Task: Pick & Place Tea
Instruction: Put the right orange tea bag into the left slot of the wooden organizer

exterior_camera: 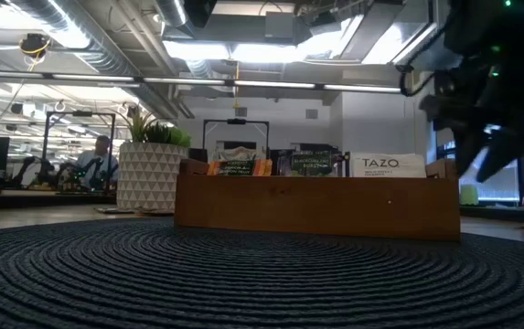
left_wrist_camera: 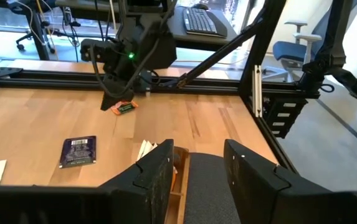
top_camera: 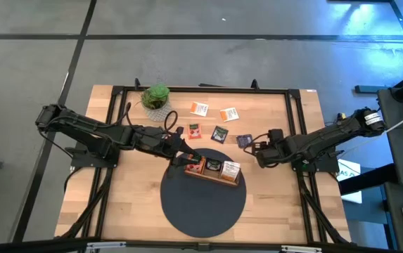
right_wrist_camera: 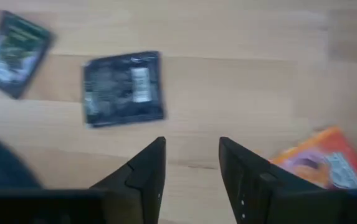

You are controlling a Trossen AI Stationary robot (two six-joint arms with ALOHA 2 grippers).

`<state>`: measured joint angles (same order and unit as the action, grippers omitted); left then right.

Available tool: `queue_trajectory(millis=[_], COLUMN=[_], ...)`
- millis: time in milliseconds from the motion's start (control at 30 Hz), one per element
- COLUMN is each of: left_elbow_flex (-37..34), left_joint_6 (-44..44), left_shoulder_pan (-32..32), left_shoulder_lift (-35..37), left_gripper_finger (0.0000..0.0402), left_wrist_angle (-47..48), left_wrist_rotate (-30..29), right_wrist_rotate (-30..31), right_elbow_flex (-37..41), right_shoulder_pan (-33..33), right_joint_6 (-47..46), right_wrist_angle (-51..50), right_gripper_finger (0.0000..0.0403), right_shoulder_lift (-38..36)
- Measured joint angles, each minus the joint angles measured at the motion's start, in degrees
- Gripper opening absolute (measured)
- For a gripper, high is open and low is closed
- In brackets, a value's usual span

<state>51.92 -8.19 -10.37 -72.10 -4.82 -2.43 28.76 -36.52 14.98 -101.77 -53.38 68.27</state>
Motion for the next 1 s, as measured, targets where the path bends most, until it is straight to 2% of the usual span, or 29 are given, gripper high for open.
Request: queue_trajectory(millis=[100, 233, 267, 333, 433, 567, 733, 1000], left_elbow_flex=[0.00, 0.00, 0.00, 0.00, 0.00, 0.02, 0.02, 0.02], left_joint_6=[-0.01, 0.02, 0.35, 1.26, 1.91, 1.93, 1.93, 1.77], left_shoulder_pan=[0.00, 0.00, 0.01, 0.00, 0.02, 0.02, 0.00, 0.02], left_shoulder_lift=[-0.02, -0.02, -0.02, -0.02, -0.02, -0.02, -0.02, -0.02], left_gripper_finger=[0.0137, 0.0139, 0.0139, 0.0141, 0.0141, 0.0138, 0.0137, 0.0139], left_wrist_angle=[0.38, 0.37, 0.35, 0.36, 0.35, 0.35, 0.35, 0.35], left_wrist_rotate=[-0.04, -0.05, -0.05, -0.08, -0.20, -1.44, -2.97, -4.13], right_wrist_rotate=[-0.74, -0.04, 4.39, 11.79, 16.24, 13.62, 13.43, 8.66], right_elbow_flex=[-0.12, 0.24, 0.25, 0.19, -0.03, -0.06, -0.10, -0.24], right_shoulder_pan=[0.02, 0.00, -0.06, -0.60, -2.89, -7.59, -12.69, -19.17], right_joint_6=[0.41, -6.19, -6.71, -13.70, -25.68, -30.31, -39.86, -41.68], right_wrist_angle=[5.15, 15.71, 16.57, 16.46, 11.66, 7.72, 7.90, 5.96], right_gripper_finger=[0.0151, 0.0150, 0.0150, 0.0150, 0.0150, 0.0150, 0.0150, 0.0150], right_shoulder_lift=[0.00, 0.00, 0.00, 0.01, 0.02, 0.80, 4.69, 13.57])
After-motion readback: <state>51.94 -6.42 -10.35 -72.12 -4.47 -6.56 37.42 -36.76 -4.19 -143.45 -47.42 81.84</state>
